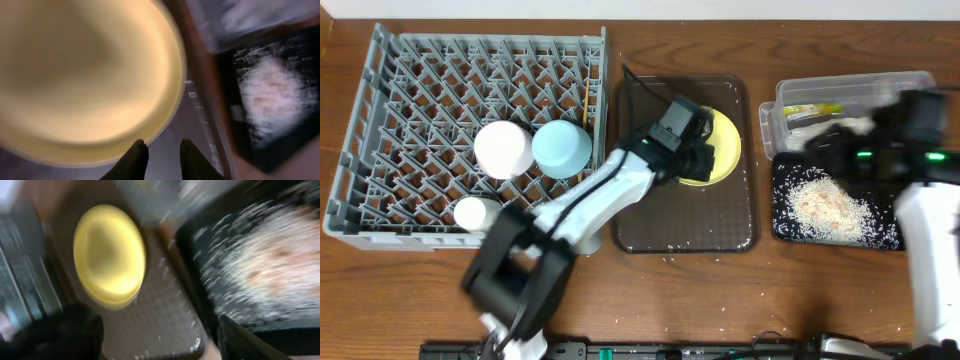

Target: Sort waste into correct bins and load items into the dishwasher

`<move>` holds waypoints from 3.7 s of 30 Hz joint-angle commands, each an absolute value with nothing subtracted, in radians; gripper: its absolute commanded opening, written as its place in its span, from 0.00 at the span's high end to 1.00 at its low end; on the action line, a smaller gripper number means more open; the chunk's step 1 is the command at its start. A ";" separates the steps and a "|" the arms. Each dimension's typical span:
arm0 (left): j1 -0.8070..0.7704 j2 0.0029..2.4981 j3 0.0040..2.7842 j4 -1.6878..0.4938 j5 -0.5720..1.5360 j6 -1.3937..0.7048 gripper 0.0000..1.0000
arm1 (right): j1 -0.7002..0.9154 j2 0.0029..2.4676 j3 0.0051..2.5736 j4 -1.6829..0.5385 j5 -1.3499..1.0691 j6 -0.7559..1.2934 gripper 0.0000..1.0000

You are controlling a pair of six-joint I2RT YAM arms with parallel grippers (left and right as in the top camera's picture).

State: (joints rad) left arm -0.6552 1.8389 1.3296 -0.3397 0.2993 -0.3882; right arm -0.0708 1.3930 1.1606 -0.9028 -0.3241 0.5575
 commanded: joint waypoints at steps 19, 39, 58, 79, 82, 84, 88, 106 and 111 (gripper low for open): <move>-0.589 1.366 1.333 -0.677 0.039 -0.341 0.16 | 0.350 1.808 0.915 -0.339 -0.113 0.892 0.75; -0.522 1.455 1.333 -0.660 0.174 -0.340 0.08 | -0.024 1.390 0.916 -0.440 -0.655 0.386 0.99; -0.523 1.485 1.333 -0.585 0.468 -0.258 0.72 | 0.049 1.280 0.916 -0.410 -0.841 0.285 0.97; -0.498 1.210 1.362 -0.843 -0.581 -0.037 0.92 | -0.201 1.141 0.916 -0.496 -0.431 0.359 0.01; -0.445 1.182 1.362 -0.863 -0.706 0.047 0.92 | -0.202 1.136 0.916 -0.513 -0.368 0.370 0.01; -0.387 1.181 1.361 -0.877 -0.780 0.099 0.92 | -0.202 1.139 0.916 -0.514 -0.368 0.370 0.01; -0.221 1.217 1.351 -0.867 -0.797 0.232 0.92 | -0.202 1.139 0.916 -0.517 -0.367 0.369 0.01; 0.127 1.530 1.351 -0.616 -0.513 0.524 0.92 | -0.202 1.139 0.916 -0.522 -0.367 0.369 0.01; 0.129 1.587 1.351 -0.610 -0.489 0.524 0.92 | -0.202 1.139 0.916 -0.529 -0.367 0.369 0.01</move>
